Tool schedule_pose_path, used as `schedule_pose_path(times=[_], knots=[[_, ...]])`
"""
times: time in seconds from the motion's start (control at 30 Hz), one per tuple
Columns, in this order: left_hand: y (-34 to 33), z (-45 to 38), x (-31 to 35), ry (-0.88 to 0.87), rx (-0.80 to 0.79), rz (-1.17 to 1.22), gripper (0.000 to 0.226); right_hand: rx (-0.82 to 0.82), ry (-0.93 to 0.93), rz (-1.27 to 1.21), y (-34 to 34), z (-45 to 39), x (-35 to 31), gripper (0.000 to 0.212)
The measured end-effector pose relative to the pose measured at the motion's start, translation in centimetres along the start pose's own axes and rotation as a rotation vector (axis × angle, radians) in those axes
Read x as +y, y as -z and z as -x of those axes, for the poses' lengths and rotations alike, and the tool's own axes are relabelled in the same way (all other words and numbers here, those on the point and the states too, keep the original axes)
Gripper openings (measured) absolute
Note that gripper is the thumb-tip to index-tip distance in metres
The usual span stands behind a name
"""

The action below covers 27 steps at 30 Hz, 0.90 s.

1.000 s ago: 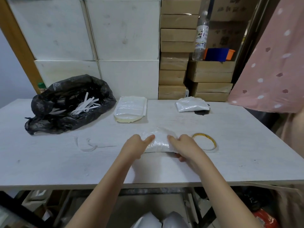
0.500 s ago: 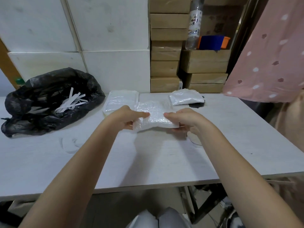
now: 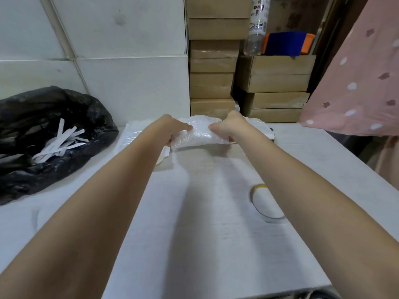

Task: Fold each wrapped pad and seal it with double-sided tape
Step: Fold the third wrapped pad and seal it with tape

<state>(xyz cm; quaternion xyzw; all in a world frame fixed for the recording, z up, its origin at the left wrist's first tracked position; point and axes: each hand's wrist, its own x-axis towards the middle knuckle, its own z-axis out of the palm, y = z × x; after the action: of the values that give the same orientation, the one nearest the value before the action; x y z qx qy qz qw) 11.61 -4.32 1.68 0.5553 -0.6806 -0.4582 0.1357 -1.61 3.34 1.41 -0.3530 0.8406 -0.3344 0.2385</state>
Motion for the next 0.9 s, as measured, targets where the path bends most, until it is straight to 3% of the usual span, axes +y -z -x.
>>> schedule_pose_path(times=[0.13,0.23,0.37,0.53,0.67,0.73,0.8,0.9], knots=[[-0.5,-2.6,0.9,0.044,0.025,-0.103,0.034,0.028,0.023,0.092,-0.9,-2.9,0.0,0.046],[-0.9,-4.0,0.8,0.071,0.027,-0.129,0.048,0.03,0.042,0.134,-1.4,-4.4,0.3,0.047],[-1.9,-5.1,0.2,-0.001,0.077,-0.135,0.029,0.027,0.057,0.161,-1.9,-5.7,1.1,0.037],[-2.7,-5.6,0.0,-0.081,0.129,-0.202,0.034,0.055,0.064,0.215,-2.1,-6.0,1.6,0.031],[-1.0,-5.2,0.2,-0.112,0.172,-0.236,0.044,0.332,0.159,0.495,-2.2,-5.0,0.3,0.034],[1.2,-5.1,0.0,-0.125,0.248,-0.315,0.031,0.423,0.273,0.479,-2.3,-4.3,-1.1,0.032],[3.7,-5.0,-0.9,-0.116,0.303,-0.405,0.023,0.315,0.382,0.33,-2.8,-3.5,-2.9,0.021],[6.6,-4.3,-2.8,-0.039,0.315,-0.52,0.036,-0.046,0.372,0.088,-4.9,-1.7,-5.6,0.026]])
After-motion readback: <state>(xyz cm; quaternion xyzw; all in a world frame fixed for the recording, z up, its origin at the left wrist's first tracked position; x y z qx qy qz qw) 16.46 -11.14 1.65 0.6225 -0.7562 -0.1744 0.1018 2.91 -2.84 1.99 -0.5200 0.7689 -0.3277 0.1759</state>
